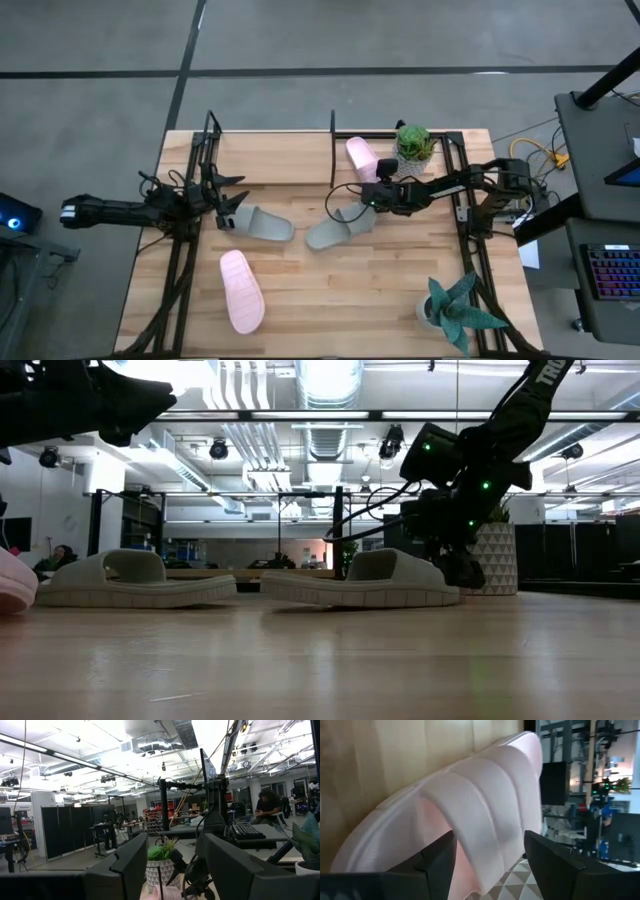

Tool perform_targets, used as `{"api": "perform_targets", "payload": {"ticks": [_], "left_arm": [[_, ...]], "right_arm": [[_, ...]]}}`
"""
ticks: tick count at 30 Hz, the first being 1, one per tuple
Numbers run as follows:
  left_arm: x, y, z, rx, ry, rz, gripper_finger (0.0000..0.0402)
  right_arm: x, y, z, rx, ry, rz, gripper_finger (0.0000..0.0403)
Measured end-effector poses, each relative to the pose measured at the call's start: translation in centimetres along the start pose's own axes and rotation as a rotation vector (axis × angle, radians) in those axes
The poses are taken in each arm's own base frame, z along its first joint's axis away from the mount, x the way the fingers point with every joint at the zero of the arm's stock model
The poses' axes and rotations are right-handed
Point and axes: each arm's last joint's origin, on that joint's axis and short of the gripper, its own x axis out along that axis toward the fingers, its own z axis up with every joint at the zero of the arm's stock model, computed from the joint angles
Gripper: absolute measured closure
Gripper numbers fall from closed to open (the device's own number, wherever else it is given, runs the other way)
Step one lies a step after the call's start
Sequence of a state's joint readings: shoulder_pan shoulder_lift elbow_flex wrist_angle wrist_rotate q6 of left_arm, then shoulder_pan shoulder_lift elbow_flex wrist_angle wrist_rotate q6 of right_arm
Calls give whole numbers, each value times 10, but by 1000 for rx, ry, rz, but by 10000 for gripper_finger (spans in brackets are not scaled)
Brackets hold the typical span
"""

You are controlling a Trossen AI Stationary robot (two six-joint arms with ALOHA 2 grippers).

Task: Pick and place slides into the shelf
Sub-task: Put the top pink slipper on the shelf

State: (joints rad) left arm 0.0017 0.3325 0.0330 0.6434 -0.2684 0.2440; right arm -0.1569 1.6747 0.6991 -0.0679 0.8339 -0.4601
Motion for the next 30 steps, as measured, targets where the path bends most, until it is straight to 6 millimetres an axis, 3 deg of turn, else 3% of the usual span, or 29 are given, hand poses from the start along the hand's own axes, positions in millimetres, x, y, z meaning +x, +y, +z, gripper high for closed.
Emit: {"api": "perform_targets", "payload": {"ticks": [15, 19, 26, 30], "left_arm": [[0, 0, 0, 0, -1, 0, 223], [0, 0, 0, 0, -1, 0, 223], [0, 0, 0, 0, 0, 0, 223], [0, 0, 0, 0, -1, 0, 223]], "right_arm": [[10, -10, -4, 38, 29, -13, 187], [10, -10, -4, 55, 26, -12, 233], [10, -10, -4, 56, 28, -15, 378], [10, -11, -4, 78, 27, -16, 389]]}}
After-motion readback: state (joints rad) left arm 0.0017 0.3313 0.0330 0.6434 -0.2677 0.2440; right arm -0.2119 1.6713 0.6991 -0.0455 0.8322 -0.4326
